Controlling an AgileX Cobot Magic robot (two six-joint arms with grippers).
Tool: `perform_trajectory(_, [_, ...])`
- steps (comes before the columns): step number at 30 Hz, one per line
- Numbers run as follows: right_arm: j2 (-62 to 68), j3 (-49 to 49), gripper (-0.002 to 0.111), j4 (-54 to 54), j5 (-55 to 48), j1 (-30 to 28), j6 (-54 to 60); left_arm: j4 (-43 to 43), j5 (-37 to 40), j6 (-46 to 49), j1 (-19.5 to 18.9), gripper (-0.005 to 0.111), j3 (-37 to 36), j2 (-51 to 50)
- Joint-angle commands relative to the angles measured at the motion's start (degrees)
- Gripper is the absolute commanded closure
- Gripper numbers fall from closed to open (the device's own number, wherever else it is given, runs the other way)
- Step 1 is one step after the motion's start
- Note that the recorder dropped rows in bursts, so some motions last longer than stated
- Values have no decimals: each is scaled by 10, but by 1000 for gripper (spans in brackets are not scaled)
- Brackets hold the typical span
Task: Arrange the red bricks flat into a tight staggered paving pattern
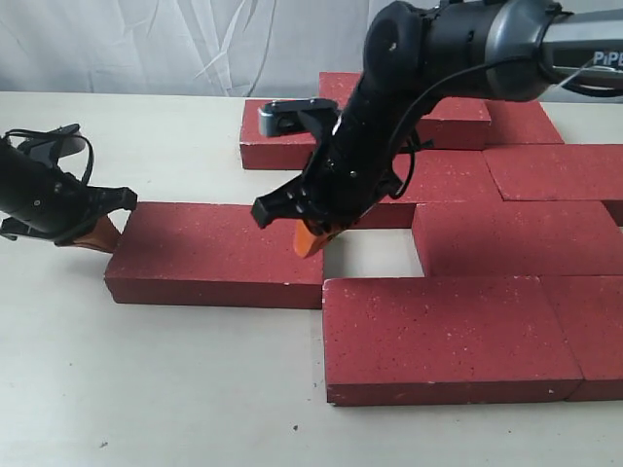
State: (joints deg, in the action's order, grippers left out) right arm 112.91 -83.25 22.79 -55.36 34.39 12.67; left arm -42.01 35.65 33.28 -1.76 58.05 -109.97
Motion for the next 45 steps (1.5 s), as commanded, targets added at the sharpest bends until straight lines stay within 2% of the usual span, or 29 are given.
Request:
perform_trajectory(1, [-3, 2, 109, -8, -14, 40, 8, 3, -9, 1, 0, 107, 2, -1])
perform_trajectory(7, [22, 2, 109, -11, -24, 63, 8, 3, -7, 1, 1, 107, 2, -1])
perform_trajectory(22, [66, 2, 109, -35, -3, 63, 8, 2, -7, 1, 1, 107, 2, -1])
perform_trajectory(38, [66, 2, 109, -88, 35, 63, 6, 2, -5, 1, 1, 107, 2, -1])
perform_trajectory(45, [66, 2, 109, -80, 32, 63, 6, 2, -5, 1, 1, 107, 2, -1])
